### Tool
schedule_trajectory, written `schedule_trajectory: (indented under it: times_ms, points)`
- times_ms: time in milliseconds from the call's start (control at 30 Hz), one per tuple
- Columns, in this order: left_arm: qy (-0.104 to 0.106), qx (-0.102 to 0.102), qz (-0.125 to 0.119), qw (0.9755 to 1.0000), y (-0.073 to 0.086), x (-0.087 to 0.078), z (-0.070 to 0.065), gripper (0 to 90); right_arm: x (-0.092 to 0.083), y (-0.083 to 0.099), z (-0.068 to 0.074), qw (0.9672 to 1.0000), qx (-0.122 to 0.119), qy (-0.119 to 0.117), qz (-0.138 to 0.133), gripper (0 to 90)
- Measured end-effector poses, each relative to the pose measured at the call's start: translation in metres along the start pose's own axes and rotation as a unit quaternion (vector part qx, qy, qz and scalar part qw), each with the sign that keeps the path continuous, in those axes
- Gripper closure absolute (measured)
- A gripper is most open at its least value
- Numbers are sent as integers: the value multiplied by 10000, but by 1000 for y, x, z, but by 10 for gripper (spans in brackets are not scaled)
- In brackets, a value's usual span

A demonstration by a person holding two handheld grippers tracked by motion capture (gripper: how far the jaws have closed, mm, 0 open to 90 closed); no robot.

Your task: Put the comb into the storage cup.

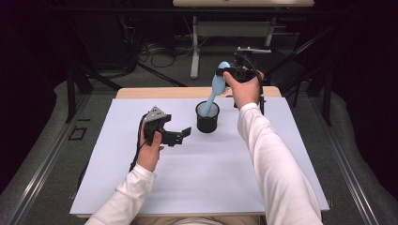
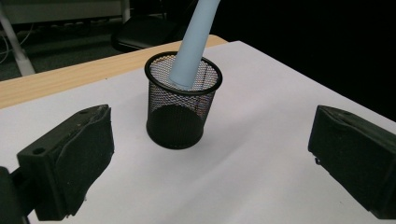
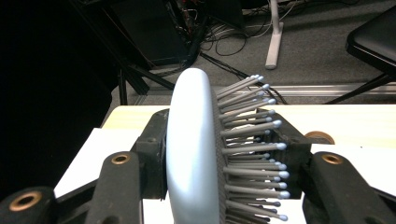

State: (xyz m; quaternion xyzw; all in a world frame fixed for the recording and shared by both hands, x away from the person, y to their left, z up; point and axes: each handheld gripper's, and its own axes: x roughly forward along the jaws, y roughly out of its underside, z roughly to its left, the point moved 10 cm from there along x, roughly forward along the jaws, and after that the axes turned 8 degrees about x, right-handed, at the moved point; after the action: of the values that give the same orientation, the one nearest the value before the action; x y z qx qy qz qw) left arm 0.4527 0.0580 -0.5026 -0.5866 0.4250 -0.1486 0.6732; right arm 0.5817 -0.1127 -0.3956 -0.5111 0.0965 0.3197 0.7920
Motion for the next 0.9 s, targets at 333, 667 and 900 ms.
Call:
schedule_trajectory:
  times_ms: [333, 667, 900]
  points:
    - [-13, 4, 5, 10000, 0, 0, 1, 5, 4, 5, 5, 9998, -206, 70, 10, 483]
    - [-17, -2, -2, 10000, 0, 0, 1, 5, 9, 10, 4, 9994, -314, 115, 38, 483]
    - [-22, -1, -5, 10000, 0, 0, 2, 5, 15, 17, 7, 9989, -445, 151, 89, 483]
